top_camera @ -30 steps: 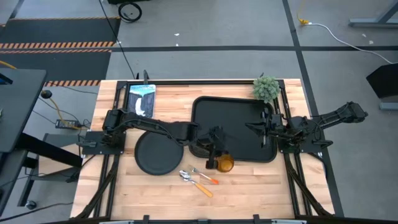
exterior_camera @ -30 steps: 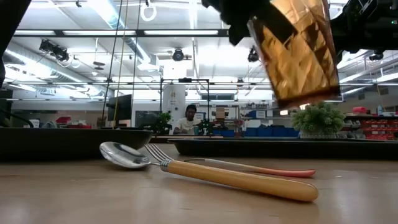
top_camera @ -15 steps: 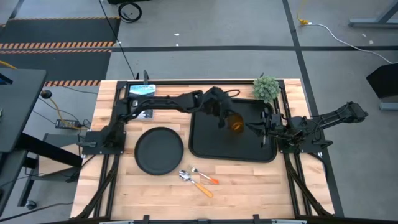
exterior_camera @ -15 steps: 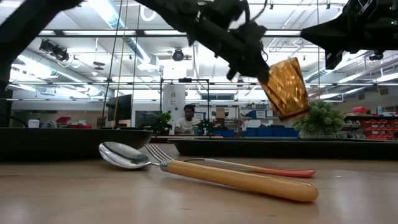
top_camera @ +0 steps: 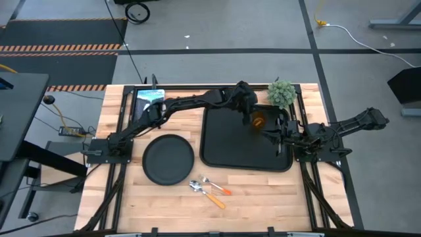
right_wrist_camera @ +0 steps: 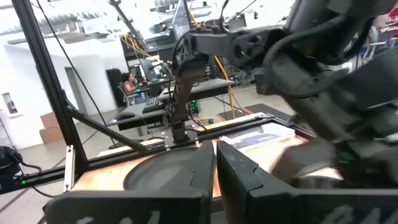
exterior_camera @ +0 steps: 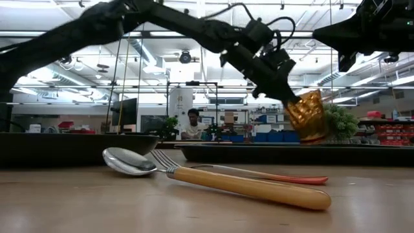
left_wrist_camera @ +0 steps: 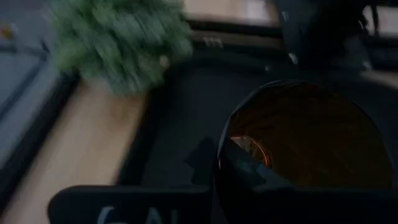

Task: Pick and place plate/cup/fork/spoon on tray
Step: Put the brown cup on the black serving tray

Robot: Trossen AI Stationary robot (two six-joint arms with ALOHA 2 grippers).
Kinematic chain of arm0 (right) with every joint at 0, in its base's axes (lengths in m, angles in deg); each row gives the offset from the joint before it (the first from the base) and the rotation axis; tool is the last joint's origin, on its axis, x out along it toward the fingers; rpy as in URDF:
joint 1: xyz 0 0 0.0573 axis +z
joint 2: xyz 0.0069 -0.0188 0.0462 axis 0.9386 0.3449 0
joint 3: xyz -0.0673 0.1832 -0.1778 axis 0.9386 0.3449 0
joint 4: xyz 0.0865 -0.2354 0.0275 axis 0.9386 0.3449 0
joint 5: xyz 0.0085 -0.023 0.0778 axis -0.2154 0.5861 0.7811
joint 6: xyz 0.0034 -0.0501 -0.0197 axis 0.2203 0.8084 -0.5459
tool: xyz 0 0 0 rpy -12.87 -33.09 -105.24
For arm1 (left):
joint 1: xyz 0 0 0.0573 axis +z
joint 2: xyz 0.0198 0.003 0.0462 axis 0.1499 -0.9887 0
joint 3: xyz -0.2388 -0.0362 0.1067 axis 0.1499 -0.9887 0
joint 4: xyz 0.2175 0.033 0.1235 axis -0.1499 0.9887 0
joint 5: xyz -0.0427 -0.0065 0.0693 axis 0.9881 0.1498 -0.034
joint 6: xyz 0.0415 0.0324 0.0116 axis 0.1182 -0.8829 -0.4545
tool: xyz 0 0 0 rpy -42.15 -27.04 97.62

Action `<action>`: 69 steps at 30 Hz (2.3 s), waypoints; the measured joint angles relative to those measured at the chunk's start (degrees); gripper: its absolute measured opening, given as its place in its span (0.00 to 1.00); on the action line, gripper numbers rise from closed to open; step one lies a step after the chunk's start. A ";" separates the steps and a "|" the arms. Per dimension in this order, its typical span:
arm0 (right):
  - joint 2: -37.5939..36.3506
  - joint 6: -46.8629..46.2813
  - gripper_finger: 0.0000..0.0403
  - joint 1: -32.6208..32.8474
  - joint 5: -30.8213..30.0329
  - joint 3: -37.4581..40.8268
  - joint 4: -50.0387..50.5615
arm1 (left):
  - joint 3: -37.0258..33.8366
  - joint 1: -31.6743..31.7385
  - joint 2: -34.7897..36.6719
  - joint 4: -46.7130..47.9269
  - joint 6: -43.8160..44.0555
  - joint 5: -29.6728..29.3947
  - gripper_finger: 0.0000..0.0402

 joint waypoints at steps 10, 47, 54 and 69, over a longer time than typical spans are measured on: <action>-0.02 -0.01 0.07 0.00 -0.05 0.00 0.02 | -0.01 1.90 -0.69 1.27 -1.05 -1.03 0.07; 0.00 0.00 0.07 0.02 -0.11 0.00 0.02 | 0.19 1.13 1.34 3.09 -9.28 1.92 0.40; 0.00 -0.02 0.07 0.00 -0.11 0.00 0.02 | 0.19 1.82 4.40 10.11 -12.52 2.07 0.40; -0.02 0.00 0.07 0.01 -0.11 0.00 0.02 | -4.94 1.25 3.59 18.46 -10.73 2.15 0.32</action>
